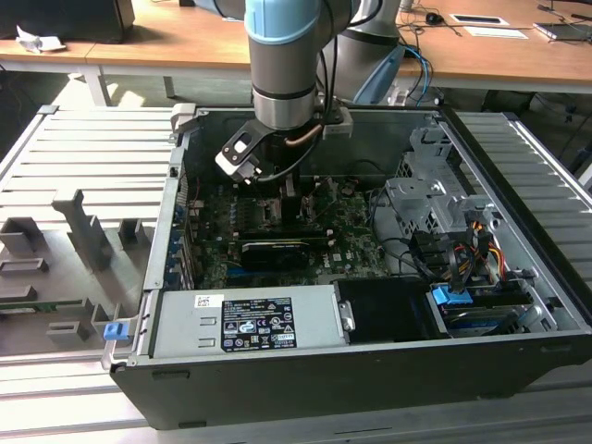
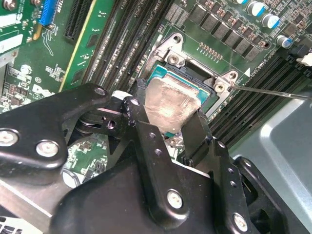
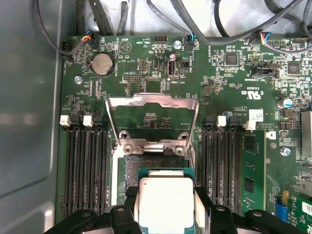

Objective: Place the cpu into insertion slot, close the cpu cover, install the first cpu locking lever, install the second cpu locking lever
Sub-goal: 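Place the cpu into insertion slot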

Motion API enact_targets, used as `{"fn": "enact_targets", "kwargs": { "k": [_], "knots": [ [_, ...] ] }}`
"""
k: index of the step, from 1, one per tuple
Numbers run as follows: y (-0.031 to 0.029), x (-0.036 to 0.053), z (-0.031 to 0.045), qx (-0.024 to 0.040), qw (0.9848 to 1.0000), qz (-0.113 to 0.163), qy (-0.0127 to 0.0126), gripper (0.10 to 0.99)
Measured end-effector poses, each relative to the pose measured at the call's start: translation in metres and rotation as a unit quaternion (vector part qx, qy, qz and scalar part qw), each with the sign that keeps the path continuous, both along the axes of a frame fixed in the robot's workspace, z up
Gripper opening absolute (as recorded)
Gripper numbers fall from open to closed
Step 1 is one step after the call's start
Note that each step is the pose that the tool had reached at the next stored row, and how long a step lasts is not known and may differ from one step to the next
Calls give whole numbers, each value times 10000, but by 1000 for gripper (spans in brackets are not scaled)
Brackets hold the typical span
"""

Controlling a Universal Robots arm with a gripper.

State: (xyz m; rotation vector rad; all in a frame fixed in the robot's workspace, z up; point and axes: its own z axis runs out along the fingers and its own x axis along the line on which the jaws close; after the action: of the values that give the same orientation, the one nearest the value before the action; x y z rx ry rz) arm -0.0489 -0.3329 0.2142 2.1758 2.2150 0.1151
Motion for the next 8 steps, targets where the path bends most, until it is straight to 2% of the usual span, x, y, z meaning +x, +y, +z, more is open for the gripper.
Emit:
{"fn": "enact_targets", "kwargs": {
  "k": [8],
  "knots": [
    [15, 16, -7, -1, 10000, -4, 0, 537]
  ]
}}
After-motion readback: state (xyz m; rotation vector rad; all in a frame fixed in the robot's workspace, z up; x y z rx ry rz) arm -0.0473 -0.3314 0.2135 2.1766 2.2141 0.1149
